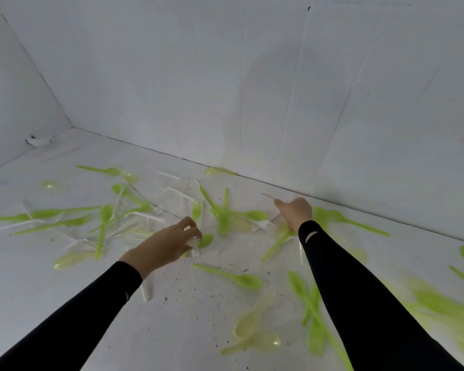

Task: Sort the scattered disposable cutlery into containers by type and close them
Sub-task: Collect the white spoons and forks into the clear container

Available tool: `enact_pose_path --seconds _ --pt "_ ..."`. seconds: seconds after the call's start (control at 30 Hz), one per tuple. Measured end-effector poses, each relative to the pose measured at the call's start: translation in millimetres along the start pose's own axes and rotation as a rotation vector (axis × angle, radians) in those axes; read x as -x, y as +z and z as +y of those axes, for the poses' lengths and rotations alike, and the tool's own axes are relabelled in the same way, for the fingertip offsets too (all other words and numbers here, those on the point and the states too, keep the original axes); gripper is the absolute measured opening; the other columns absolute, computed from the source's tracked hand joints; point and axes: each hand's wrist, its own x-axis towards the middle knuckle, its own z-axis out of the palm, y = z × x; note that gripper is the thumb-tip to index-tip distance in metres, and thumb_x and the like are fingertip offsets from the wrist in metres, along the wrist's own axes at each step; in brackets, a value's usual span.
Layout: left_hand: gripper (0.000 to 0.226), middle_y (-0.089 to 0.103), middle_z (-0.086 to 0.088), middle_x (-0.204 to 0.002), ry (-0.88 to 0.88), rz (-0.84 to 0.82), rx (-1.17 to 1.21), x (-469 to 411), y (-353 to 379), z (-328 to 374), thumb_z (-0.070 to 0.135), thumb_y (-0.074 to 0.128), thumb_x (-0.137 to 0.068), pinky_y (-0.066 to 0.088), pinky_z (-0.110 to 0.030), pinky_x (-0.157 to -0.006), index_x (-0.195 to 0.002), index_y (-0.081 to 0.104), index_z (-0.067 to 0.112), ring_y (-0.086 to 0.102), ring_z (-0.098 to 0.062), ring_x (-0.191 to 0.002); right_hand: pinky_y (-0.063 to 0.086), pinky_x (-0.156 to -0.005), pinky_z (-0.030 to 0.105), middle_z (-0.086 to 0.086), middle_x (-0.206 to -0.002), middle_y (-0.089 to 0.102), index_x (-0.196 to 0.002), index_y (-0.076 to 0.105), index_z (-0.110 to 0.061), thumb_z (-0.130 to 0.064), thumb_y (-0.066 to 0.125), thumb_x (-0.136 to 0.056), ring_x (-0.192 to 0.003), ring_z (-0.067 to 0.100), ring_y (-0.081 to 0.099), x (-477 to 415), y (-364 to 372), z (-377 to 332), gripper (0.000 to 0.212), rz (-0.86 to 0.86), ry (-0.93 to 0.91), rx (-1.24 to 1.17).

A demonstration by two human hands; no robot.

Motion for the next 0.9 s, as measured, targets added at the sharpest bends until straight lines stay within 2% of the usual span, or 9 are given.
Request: enact_pose_path --seconds 0.13,0.27,0.37,0.43,0.53,0.63,0.73,0.77,0.9 --pt "0.037 0.055 0.002 -0.110 0.172 0.098 -0.041 -10 2 5 0.005 0.073 -0.083 0.054 -0.038 -0.065 -0.105 0.050 0.024 0.060 -0.020 -0.084 0.042 -0.056 0.028 0.007 -0.058 0.049 -0.066 0.048 -0.005 -0.014 0.056 -0.084 -0.051 0.024 0.048 -2 0 -1 0.022 0.013 0.016 -0.069" --pt "0.029 0.063 0.000 -0.100 0.187 0.264 0.112 -35 -11 20 0.001 0.065 -0.083 0.046 -0.030 -0.080 -0.108 0.059 0.015 0.049 -0.016 -0.094 0.031 -0.043 0.024 0.009 -0.059 0.039 -0.059 0.038 -0.015 -0.015 0.051 -0.078 -0.047 0.022 0.035 12 -25 -22 0.023 0.074 -0.102 -0.364" --pt "0.016 0.061 0.000 -0.092 0.132 0.407 0.294 -61 -29 41 0.018 0.051 -0.090 0.039 -0.014 -0.076 -0.106 0.054 0.020 0.052 -0.011 -0.087 0.035 -0.046 0.026 0.005 -0.066 0.056 -0.076 0.044 -0.017 -0.021 0.057 -0.078 -0.048 0.021 0.042 28 -59 -36 0.013 0.163 -0.219 -0.554" --pt "0.016 0.063 0.006 -0.083 0.082 0.414 0.415 -79 -38 57 0.022 0.051 -0.092 0.038 -0.008 -0.069 -0.103 0.058 0.015 0.055 -0.004 -0.075 0.042 -0.053 0.030 -0.004 -0.077 0.072 -0.088 0.045 -0.022 -0.027 0.056 -0.078 -0.058 0.018 0.050 37 -79 -35 0.016 0.206 -0.291 -0.530" --pt "0.027 0.054 0.009 -0.064 -0.073 0.364 0.529 -103 -42 78 0.035 0.070 -0.088 0.035 -0.014 -0.056 -0.087 0.057 0.011 0.050 -0.002 -0.058 0.045 -0.068 0.031 -0.009 -0.078 0.072 -0.099 0.053 -0.026 -0.032 0.055 -0.086 -0.076 0.013 0.060 44 -98 -22 0.015 0.256 -0.335 -0.230" --pt "0.048 0.044 0.007 -0.063 -0.088 0.108 0.450 -120 -34 90 0.044 0.085 -0.066 0.030 -0.025 -0.056 -0.072 0.049 0.012 0.040 -0.009 -0.058 0.041 -0.073 0.031 -0.007 -0.089 0.066 -0.106 0.060 -0.025 -0.038 0.051 -0.090 -0.089 0.021 0.059 50 -107 -1 0.023 0.197 -0.340 0.299" --pt "0.041 0.050 0.002 -0.082 0.033 -0.108 0.118 -126 -19 90 0.039 0.081 -0.075 0.035 -0.029 -0.067 -0.087 0.058 0.007 0.054 -0.021 -0.079 0.043 -0.076 0.032 0.004 -0.103 0.066 -0.112 0.060 -0.018 -0.041 0.050 -0.088 -0.101 0.029 0.060 58 -97 25 0.034 0.053 -0.386 0.697" --pt "0.041 0.054 -0.002 -0.089 0.058 -0.145 0.084 -125 -14 87 0.037 0.079 -0.079 0.039 -0.030 -0.071 -0.095 0.060 0.005 0.057 -0.024 -0.086 0.041 -0.074 0.032 0.005 -0.105 0.066 -0.112 0.059 -0.018 -0.042 0.051 -0.087 -0.103 0.029 0.060 60 -91 33 0.035 0.018 -0.421 0.782" --pt "0.034 0.065 -0.003 -0.097 0.033 -0.133 0.231 -104 -11 82 0.035 0.075 -0.083 0.042 -0.028 -0.077 -0.106 0.064 0.012 0.059 -0.019 -0.090 0.040 -0.076 0.033 0.004 -0.113 0.062 -0.119 0.055 -0.017 -0.034 0.048 -0.094 -0.112 0.026 0.053 66 -66 57 0.032 -0.037 -0.576 1.006"
